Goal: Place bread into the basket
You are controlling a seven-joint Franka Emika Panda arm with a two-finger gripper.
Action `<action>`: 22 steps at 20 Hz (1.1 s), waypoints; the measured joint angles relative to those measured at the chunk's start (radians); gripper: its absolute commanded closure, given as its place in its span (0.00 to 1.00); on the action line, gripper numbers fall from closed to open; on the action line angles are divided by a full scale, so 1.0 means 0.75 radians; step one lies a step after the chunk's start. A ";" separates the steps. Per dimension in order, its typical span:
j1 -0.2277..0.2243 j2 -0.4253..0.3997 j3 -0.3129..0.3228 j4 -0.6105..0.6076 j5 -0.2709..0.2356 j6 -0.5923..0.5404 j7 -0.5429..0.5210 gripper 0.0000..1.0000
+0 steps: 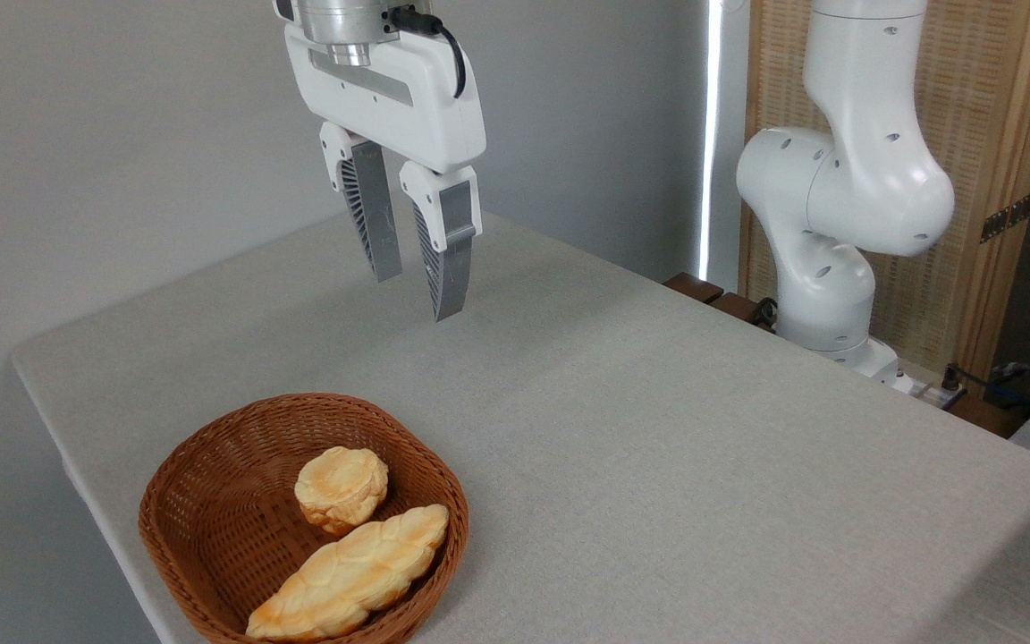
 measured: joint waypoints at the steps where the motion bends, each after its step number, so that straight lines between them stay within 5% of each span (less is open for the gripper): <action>1: 0.000 0.000 0.000 0.000 0.000 -0.003 0.000 0.00; 22: 0.002 0.069 0.000 0.085 0.001 -0.054 0.000 0.00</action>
